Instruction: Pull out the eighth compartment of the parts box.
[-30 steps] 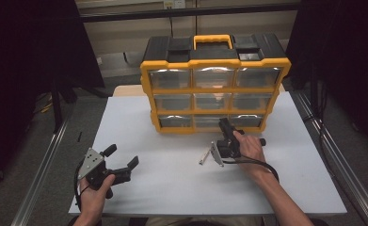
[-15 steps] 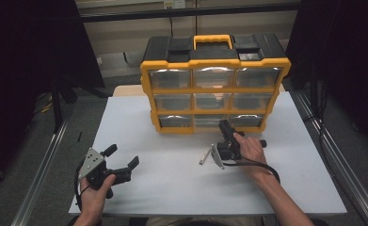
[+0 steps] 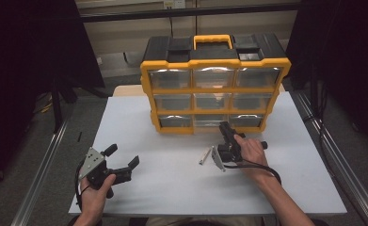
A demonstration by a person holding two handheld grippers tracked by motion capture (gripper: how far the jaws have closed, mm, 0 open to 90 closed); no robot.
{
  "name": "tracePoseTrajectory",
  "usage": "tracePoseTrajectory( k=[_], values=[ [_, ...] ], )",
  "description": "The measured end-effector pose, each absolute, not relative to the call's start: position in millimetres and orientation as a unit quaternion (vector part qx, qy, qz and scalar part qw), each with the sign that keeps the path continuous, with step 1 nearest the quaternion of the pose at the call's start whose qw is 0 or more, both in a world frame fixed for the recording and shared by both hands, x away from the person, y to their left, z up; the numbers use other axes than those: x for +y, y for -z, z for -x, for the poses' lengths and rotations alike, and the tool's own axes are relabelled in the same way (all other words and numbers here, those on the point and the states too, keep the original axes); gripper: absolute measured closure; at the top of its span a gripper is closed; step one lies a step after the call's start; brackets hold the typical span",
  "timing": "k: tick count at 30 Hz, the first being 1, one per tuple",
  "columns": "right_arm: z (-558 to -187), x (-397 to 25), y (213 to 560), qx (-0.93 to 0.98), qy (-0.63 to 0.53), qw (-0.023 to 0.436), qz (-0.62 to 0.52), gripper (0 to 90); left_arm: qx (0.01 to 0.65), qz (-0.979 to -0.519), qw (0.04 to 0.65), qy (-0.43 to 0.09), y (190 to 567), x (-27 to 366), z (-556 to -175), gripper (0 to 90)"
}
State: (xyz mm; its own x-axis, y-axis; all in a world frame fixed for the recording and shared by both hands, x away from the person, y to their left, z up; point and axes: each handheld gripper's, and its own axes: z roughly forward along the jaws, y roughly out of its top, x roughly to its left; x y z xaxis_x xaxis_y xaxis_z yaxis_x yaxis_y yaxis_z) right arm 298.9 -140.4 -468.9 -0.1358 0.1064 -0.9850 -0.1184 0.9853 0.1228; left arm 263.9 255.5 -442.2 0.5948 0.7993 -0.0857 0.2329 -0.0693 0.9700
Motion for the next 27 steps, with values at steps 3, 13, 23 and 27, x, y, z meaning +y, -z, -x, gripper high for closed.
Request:
tracePoseTrajectory(
  k=[3,13,23,27],
  values=[
    [-296.7,-140.2,469.0,0.75,-0.085,0.656,0.004,79.0,0.374,-0.688,0.569,-0.251,441.4,255.8,-264.1,3.6],
    [-291.8,-139.7,467.6,0.753,-0.076,0.654,0.012,79.2,0.378,-0.683,0.572,-0.25,441.6,254.8,-264.0,3.6],
    [-288.3,-139.6,471.3,0.751,-0.081,0.655,0.007,79.3,0.373,-0.685,0.574,-0.248,442.2,254.6,-264.5,3.6],
    [-286.6,-139.1,471.7,0.748,-0.083,0.658,0.01,79.3,0.373,-0.688,0.57,-0.25,441.8,254.8,-263.8,3.6]
  ],
)
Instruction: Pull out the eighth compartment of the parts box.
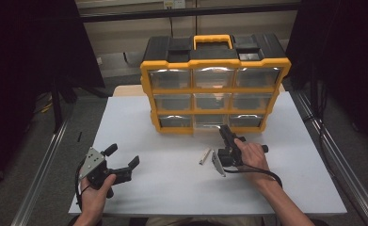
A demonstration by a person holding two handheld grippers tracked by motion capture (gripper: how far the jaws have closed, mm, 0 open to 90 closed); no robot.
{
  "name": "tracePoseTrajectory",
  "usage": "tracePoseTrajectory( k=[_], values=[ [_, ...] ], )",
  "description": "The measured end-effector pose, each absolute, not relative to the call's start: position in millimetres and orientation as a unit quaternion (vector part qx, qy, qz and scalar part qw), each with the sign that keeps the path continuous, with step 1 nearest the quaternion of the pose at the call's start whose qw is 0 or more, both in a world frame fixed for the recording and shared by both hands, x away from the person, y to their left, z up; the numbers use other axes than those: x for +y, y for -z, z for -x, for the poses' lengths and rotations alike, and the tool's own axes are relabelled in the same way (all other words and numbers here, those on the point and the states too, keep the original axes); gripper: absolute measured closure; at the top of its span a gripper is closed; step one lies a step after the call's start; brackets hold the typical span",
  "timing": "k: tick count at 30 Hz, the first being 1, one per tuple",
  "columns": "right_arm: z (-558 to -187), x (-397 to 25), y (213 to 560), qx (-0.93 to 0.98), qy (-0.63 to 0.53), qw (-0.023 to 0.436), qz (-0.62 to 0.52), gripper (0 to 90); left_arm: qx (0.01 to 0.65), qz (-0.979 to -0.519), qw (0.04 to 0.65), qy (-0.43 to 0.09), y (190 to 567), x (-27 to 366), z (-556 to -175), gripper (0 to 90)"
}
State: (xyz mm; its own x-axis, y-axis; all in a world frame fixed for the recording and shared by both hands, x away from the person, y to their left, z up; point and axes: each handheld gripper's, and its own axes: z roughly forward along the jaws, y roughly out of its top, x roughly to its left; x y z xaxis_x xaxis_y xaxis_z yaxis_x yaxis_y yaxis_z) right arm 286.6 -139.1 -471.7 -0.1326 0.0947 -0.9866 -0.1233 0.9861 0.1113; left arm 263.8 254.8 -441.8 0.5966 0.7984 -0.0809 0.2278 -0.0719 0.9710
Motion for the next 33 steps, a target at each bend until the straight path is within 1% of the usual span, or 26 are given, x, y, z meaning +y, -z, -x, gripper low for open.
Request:
tracePoseTrajectory(
  k=[27,28,33],
  values=[
    [-272.7,-139.1,469.4,0.754,-0.089,0.651,0.015,79.4,0.372,-0.689,0.57,-0.249,441.8,254.8,-263.8,3.6],
    [-273.2,-138.9,467.0,0.751,-0.082,0.655,0.032,79.4,0.372,-0.689,0.57,-0.249,441.7,254.8,-263.8,3.6],
    [-271.1,-139.2,468.6,0.754,-0.086,0.652,0.021,79.4,0.372,-0.689,0.57,-0.249,441.8,254.8,-263.6,3.6]
  ],
)
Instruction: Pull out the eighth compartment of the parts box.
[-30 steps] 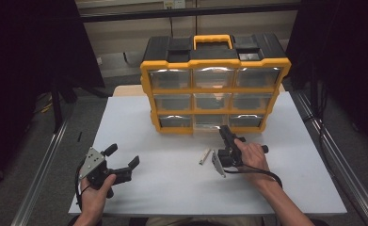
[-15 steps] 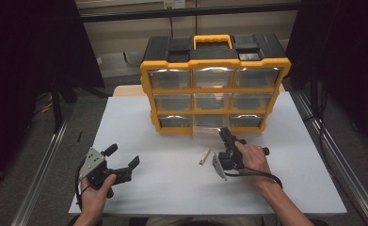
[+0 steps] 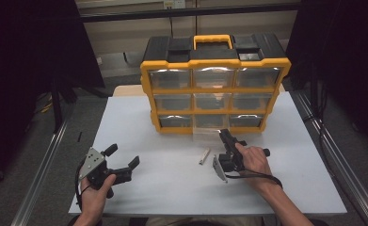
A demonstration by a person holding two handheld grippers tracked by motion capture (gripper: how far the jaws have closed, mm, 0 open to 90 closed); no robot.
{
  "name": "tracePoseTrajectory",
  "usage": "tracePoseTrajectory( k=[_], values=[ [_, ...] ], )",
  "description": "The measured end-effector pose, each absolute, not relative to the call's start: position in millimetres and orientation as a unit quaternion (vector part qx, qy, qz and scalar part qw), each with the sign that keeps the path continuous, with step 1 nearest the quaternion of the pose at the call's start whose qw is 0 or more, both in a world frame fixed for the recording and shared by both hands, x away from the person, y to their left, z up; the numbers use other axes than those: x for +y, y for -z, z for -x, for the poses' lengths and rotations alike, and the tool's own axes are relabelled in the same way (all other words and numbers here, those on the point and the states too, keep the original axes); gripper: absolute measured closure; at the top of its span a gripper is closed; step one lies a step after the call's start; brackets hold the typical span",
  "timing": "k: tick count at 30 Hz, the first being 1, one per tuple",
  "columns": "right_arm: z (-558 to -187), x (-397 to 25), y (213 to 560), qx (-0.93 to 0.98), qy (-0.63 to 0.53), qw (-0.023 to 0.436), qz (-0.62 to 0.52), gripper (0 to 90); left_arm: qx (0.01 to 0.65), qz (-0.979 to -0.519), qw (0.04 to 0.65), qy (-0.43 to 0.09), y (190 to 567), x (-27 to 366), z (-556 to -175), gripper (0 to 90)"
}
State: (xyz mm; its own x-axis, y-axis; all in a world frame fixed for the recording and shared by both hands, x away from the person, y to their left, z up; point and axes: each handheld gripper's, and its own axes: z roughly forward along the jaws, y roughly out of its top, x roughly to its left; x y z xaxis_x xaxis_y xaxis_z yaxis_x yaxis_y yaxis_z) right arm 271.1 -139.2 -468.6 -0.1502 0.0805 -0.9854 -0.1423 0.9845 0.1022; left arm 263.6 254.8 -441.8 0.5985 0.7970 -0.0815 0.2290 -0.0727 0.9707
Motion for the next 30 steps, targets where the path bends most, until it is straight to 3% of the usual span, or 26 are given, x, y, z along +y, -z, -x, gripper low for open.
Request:
tracePoseTrajectory(
  k=[30],
  values=[
    [-261.6,-140.6,467.8,0.752,-0.088,0.652,0.03,79.4,0.372,-0.687,0.572,-0.248,441.7,255.3,-265.1,3.6]
  ],
)
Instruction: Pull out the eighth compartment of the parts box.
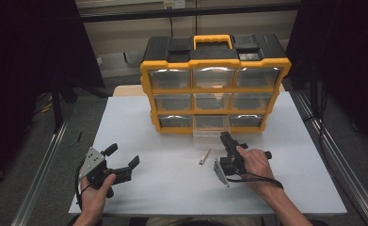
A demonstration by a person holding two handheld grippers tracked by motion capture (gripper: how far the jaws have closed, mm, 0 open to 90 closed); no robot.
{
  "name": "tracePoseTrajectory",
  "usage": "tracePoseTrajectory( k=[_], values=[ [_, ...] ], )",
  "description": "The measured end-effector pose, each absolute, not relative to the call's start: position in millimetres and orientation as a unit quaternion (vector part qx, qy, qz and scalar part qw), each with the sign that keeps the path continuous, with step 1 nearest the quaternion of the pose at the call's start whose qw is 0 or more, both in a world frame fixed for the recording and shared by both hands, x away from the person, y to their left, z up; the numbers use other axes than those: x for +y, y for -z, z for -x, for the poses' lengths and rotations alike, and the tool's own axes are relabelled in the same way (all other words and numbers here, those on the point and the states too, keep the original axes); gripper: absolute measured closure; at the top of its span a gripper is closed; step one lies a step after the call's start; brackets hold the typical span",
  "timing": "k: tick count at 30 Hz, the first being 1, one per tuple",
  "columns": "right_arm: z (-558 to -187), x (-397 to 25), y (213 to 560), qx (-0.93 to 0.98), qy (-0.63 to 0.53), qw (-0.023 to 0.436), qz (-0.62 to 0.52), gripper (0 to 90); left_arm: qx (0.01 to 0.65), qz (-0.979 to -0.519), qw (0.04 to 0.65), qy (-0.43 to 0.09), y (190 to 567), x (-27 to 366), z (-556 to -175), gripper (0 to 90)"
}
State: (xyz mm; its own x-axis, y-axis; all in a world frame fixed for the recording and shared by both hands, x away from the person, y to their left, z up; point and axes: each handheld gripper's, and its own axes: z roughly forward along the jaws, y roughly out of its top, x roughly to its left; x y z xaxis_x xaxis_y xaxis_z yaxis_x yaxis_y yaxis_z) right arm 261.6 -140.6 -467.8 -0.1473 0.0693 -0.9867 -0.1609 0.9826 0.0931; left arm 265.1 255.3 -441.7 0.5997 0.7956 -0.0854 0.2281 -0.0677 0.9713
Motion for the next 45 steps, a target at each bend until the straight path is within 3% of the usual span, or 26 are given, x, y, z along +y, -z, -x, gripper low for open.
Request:
tracePoseTrajectory(
  k=[35,40,42,45],
  values=[
    [-252.2,-140.9,466.3,0.757,-0.099,0.645,0.031,78.5,0.373,-0.686,0.575,-0.243,441.3,254.8,-265.5,3.6],
    [-252.9,-142.2,466.4,0.759,-0.111,0.641,0.015,76.4,0.372,-0.688,0.573,-0.244,441.4,255.1,-265.7,3.6],
    [-254.4,-142.9,464.8,0.76,-0.12,0.639,0.011,69.5,0.372,-0.688,0.574,-0.244,441.4,255.1,-265.8,3.6],
    [-255.0,-144.6,463.8,0.762,-0.134,0.633,-0.003,66.0,0.372,-0.688,0.573,-0.244,441.4,255.1,-265.8,3.6]
  ],
)
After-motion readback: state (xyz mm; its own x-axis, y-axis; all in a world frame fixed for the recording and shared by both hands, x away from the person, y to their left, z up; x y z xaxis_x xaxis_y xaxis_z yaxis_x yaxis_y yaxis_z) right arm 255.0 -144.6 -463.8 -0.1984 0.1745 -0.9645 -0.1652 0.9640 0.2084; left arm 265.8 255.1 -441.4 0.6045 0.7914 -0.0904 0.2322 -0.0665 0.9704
